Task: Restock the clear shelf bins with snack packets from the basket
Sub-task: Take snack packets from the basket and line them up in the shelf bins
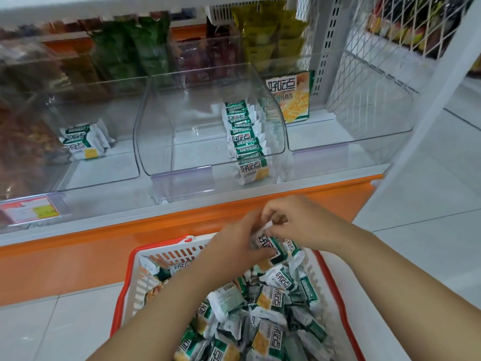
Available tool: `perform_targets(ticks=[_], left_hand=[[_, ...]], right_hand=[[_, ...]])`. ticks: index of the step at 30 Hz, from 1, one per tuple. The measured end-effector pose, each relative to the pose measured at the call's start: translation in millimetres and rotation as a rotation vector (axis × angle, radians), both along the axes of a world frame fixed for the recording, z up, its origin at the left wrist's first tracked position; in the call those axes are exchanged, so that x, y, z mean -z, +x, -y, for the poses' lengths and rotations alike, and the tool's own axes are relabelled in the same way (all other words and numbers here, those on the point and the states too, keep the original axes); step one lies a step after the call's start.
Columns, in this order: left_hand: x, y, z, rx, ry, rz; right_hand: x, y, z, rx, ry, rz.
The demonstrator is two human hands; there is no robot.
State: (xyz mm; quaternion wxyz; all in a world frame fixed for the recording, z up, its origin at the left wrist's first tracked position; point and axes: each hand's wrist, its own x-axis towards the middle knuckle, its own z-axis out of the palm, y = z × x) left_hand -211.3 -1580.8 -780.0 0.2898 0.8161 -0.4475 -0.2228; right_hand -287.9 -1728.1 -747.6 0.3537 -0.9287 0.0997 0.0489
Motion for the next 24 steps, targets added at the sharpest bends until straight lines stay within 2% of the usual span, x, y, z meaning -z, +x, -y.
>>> perform_targets(ticks=[5, 7, 9, 11, 13, 16, 20, 24], left_hand=[[-48.8, 18.2, -2.9, -0.068, -0.017, 0.055], [-66.6, 28.1, -0.5, -0.142, -0.093, 0.016], [-81.0, 39.7, 7.3, -0.249, -0.262, 0.007], [-92.3, 51.1, 20.2, -0.362, -0.428, 0.018], [-100.2, 61.2, 35.7, -0.458, -0.499, -0.001], [-99.2, 76.6, 58.6, -0.451, -0.402, -0.079], [-88.1, 91.8, 74.0, -0.278, -0.086, 0.003], [-83.8, 95.6, 79.9, -0.176, 0.044, -0.039]], right_hand=[[-28.2, -2.0, 2.5, 0.194, 0.134, 0.297], [-27.7, -0.3, 13.6, 0.327, 0.067, 0.395], [-20.3, 1.6, 27.4, 0.434, -0.048, 0.439], [-10.0, 3.3, 37.1, 0.477, -0.127, 0.428], [0.0, 4.5, 40.8, 0.481, -0.182, 0.416], [7.7, 4.6, 42.4, 0.463, -0.243, 0.444], [11.2, 3.2, 45.4, 0.440, -0.279, 0.447], [15.4, 3.6, 45.8, 0.428, -0.289, 0.459]])
